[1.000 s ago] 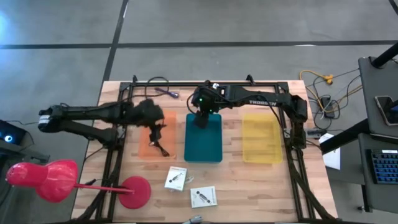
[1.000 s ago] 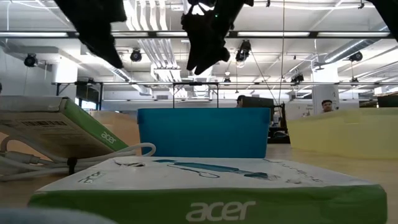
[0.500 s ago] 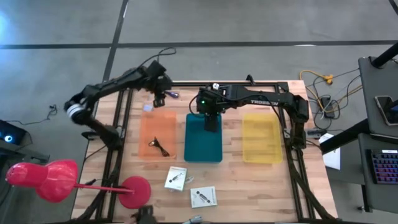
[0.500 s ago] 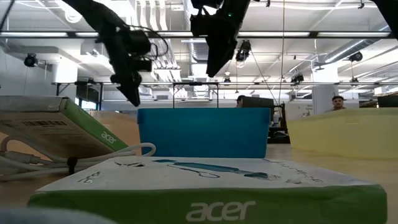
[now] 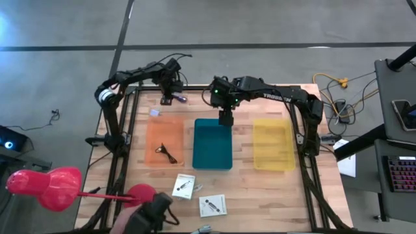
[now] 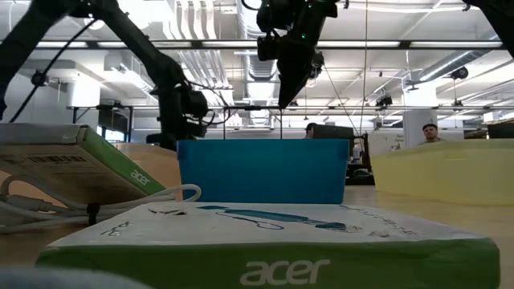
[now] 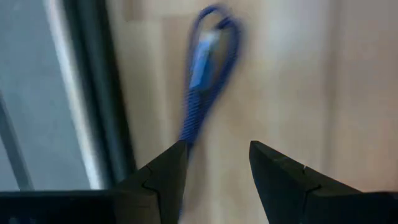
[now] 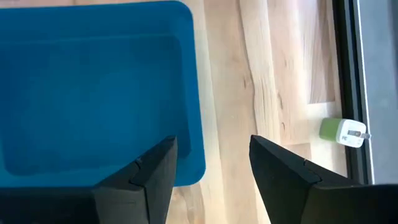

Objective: Pick and place items into bin
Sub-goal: Put the blue USB cable wire into the orange bin

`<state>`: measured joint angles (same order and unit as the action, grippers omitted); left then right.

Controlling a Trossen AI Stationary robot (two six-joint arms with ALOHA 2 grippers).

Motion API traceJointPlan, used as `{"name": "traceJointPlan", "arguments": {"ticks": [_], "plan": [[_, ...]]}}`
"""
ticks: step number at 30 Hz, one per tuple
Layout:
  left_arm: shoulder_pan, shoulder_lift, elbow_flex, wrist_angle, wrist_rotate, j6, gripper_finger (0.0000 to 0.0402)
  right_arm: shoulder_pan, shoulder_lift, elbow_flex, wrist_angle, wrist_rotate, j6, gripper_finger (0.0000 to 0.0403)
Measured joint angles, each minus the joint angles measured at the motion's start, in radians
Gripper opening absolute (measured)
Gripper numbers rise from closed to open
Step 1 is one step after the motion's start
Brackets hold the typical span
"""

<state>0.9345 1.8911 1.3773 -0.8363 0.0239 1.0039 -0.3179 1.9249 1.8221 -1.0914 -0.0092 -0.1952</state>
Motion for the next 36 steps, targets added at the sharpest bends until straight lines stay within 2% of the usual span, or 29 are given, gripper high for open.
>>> {"name": "traceJointPlan", "arguments": {"ticks": [5, 10, 18, 23, 25, 28, 30, 32, 33, 36], "plan": [[0.049, 0.048, 0.058, 0.009, 0.024, 0.013, 0.016, -0.034, -0.001, 0.0, 0.01, -0.024, -0.016, 0.0187], [0.047, 0.098, 0.051, 0.0, 0.052, 0.032, 0.0146, -0.052, -0.001, -0.001, 0.024, -0.026, -0.026, 0.0187], [0.042, 0.135, 0.043, -0.001, 0.022, 0.03, 0.0097, -0.068, -0.001, -0.001, 0.062, -0.026, -0.026, 0.0187], [0.041, 0.133, 0.041, -0.011, 0.006, 0.009, 0.0032, -0.079, -0.001, -0.001, 0.086, -0.026, -0.026, 0.0187], [0.04, 0.132, 0.04, -0.013, -0.001, -0.037, 0.0012, -0.084, -0.001, -0.001, 0.088, -0.026, -0.026, 0.0187], [0.038, 0.117, 0.04, -0.025, -0.01, -0.108, 0.0013, -0.09, -0.001, -0.001, 0.09, -0.025, -0.014, 0.0187], [0.025, 0.086, 0.035, -0.047, -0.06, -0.198, 0.0011, -0.092, -0.001, -0.001, 0.096, -0.025, 0.004, 0.0187], [0.014, 0.026, 0.033, -0.084, -0.058, -0.312, 0.001, -0.094, -0.001, -0.001, 0.106, -0.025, 0.021, 0.0187], [0.008, -0.018, 0.035, -0.094, -0.054, -0.365, 0.001, -0.095, -0.001, -0.001, 0.111, -0.025, 0.029, 0.0187], [-0.007, -0.138, 0.032, -0.127, 0.052, -0.548, 0.0009, -0.095, -0.001, -0.001, 0.139, -0.023, 0.058, 0.0187]]}}
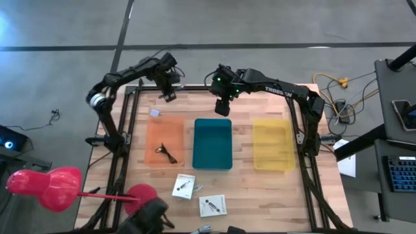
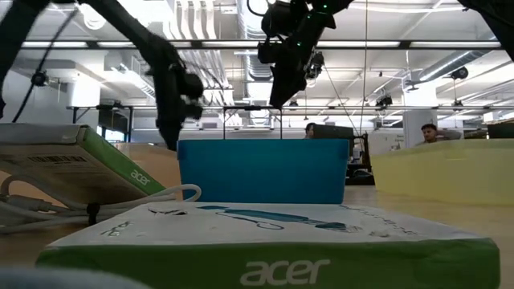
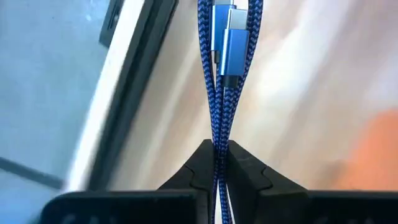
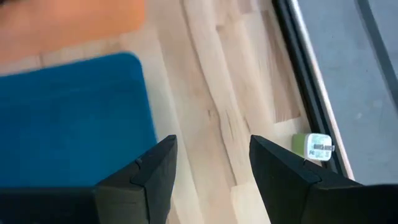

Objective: Pick and place items into bin
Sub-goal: Put the blue USB cable wire into the orange bin

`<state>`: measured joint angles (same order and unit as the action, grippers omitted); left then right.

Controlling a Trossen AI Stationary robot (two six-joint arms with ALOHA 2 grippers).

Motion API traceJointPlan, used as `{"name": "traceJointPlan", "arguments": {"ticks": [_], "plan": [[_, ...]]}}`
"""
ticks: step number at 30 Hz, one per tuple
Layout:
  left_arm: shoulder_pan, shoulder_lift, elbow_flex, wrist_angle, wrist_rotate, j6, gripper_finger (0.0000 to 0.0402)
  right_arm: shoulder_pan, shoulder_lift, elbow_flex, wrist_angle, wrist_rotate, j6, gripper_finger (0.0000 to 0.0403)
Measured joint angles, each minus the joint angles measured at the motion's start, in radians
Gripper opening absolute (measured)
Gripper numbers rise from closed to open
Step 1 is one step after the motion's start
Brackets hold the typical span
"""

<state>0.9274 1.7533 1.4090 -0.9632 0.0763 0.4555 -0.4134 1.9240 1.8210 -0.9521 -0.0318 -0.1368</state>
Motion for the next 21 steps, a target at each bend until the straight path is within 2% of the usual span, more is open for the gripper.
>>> {"name": "traceJointPlan", "arguments": {"ticks": [4, 7, 11, 15, 21], "plan": [[-0.006, -0.168, -0.018, 0.02, 0.21, -0.268, 0.0008, 0.0, 0.0, 0.0, 0.046, 0.001, 0.071, 0.0187], [-0.022, -0.283, -0.031, 0.046, 0.275, -0.48, 0.0008, 0.0, 0.0, 0.0, 0.047, 0.008, 0.147, 0.0187], [-0.095, -0.401, -0.068, 0.043, 0.283, -0.726, 0.0007, 0.0, 0.0, 0.0, 0.014, 0.009, 0.262, 0.0187], [-0.236, -0.547, -0.183, 0.045, 0.279, -0.951, 0.0007, 0.003, 0.0, -0.005, -0.002, 0.01, 0.347, 0.0187], [-0.53, -0.767, -0.442, 0.149, 0.101, -1.39, 0.0007, 0.005, 0.0, -0.026, -0.001, 0.014, 0.374, 0.0187]]}}
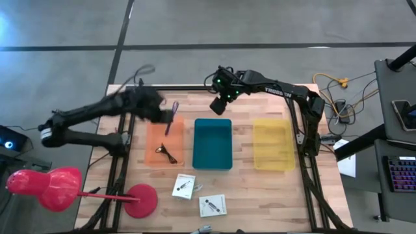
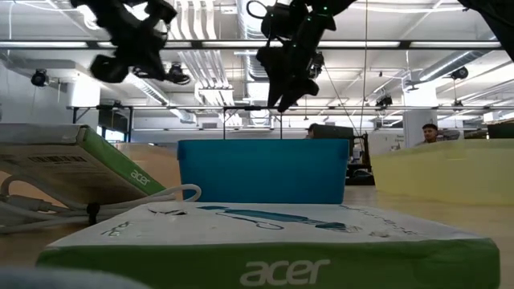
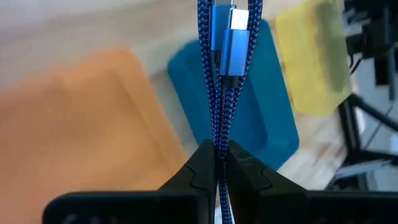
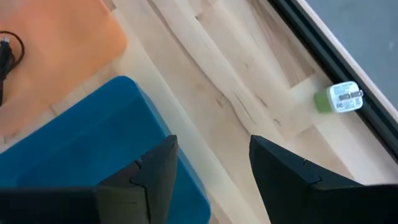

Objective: Pick and place items into bin
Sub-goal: Put the blue USB cable wire into the orange bin, then put the green adapter charger into the blue bin

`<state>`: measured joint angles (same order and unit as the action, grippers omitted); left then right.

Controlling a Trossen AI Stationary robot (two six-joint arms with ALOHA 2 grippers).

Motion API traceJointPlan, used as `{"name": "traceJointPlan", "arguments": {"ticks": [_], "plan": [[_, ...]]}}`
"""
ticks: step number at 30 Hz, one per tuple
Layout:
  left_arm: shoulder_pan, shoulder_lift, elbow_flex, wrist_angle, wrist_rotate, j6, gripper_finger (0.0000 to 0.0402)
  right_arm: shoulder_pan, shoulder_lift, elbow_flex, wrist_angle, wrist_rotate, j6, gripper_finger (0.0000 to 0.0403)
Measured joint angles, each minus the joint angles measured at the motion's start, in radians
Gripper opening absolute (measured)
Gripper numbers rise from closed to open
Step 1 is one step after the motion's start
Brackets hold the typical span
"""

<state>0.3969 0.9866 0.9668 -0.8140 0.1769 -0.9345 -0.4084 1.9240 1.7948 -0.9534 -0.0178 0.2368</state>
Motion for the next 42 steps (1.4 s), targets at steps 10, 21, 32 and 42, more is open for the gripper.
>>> {"name": "traceJointPlan", "arguments": {"ticks": [10, 21, 32, 42], "plan": [[-0.254, -0.182, -0.465, 0.257, -0.214, -0.573, 0.0008, 0.0, 0.0, -0.045, 0.015, 0.024, 0.0, 0.0187], [-0.253, -0.084, -0.455, 0.213, -0.207, -0.564, 0.014, -0.007, 0.0, -0.046, 0.038, 0.025, -0.02, 0.0187], [0.101, 0.054, 0.064, -0.39, -0.272, 0.139, 0.016, -0.045, 0.0, -0.046, 0.044, 0.013, -0.075, 0.0187], [0.368, 0.374, 0.244, -0.385, -0.261, 1.119, 0.0159, -0.052, 0.0, -0.046, 0.019, 0.015, -0.276, 0.0187]]}}
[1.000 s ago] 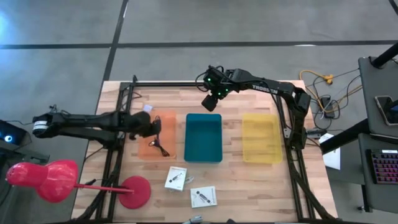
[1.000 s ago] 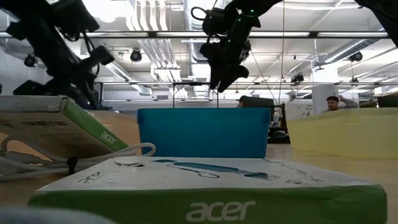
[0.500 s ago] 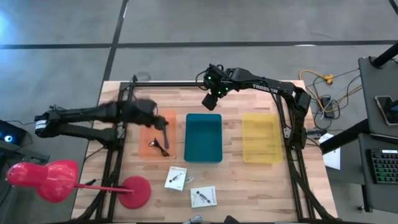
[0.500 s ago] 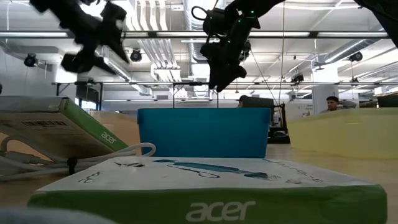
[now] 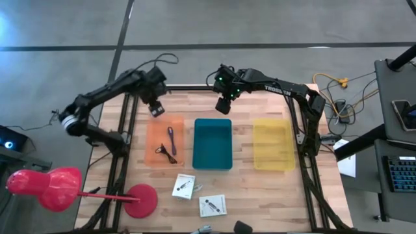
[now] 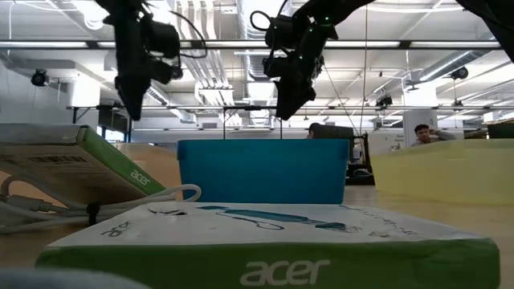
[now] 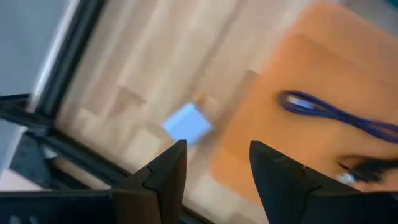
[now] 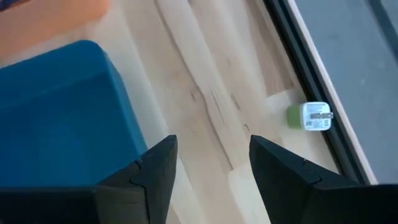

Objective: Pick and place items into bin
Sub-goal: Put the green adapter charger into the blue bin

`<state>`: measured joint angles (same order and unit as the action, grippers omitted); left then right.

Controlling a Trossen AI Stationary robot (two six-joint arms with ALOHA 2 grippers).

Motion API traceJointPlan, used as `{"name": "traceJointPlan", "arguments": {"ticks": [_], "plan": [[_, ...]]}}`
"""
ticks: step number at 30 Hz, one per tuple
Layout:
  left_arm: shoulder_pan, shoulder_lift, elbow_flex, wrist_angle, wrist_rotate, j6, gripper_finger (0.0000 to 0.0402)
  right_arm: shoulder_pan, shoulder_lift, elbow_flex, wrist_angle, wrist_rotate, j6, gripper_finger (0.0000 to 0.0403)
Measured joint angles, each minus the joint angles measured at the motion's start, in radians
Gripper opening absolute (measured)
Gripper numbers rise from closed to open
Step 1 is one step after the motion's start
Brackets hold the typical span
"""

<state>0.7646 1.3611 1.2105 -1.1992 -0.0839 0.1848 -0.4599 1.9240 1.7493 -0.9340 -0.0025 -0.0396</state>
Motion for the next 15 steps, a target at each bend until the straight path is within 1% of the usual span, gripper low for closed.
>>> {"name": "traceJointPlan", "arguments": {"ticks": [1, 3, 5, 7, 8, 9, 12, 13, 15], "plan": [[0.026, 0.038, 0.017, -0.003, 0.007, -0.024, 0.0159, 0.0, 0.0, 0.0, -0.006, 0.002, 0.011, 0.0187], [0.063, 0.103, 0.047, -0.017, 0.055, -0.048, 0.0159, -0.003, 0.0, 0.0, -0.023, 0.004, 0.001, 0.0187], [0.063, 0.137, 0.07, -0.016, 0.113, -0.004, 0.0159, -0.013, 0.0, -0.001, -0.043, 0.008, -0.046, 0.0187], [0.055, 0.144, 0.082, -0.016, 0.188, 0.048, 0.0159, -0.032, 0.005, -0.002, -0.041, 0.009, -0.06, 0.0187], [0.049, 0.145, 0.089, -0.016, 0.212, 0.056, 0.0159, -0.048, 0.012, -0.001, -0.037, 0.007, -0.03, 0.0187], [0.045, 0.145, 0.096, -0.015, 0.229, 0.051, 0.0159, -0.07, 0.02, -0.001, -0.037, 0.001, 0.034, 0.0187], [0.044, 0.125, 0.108, -0.006, 0.232, 0.007, 0.0159, -0.136, 0.065, -0.002, -0.036, -0.002, 0.244, 0.0187], [0.043, 0.111, 0.111, 0.001, 0.235, 0.0, 0.0159, -0.154, 0.079, -0.002, -0.034, -0.001, 0.283, 0.0187], [0.043, 0.078, 0.11, 0.022, 0.247, -0.003, 0.0159, -0.173, 0.102, -0.002, -0.007, 0.005, 0.294, 0.0187]]}}
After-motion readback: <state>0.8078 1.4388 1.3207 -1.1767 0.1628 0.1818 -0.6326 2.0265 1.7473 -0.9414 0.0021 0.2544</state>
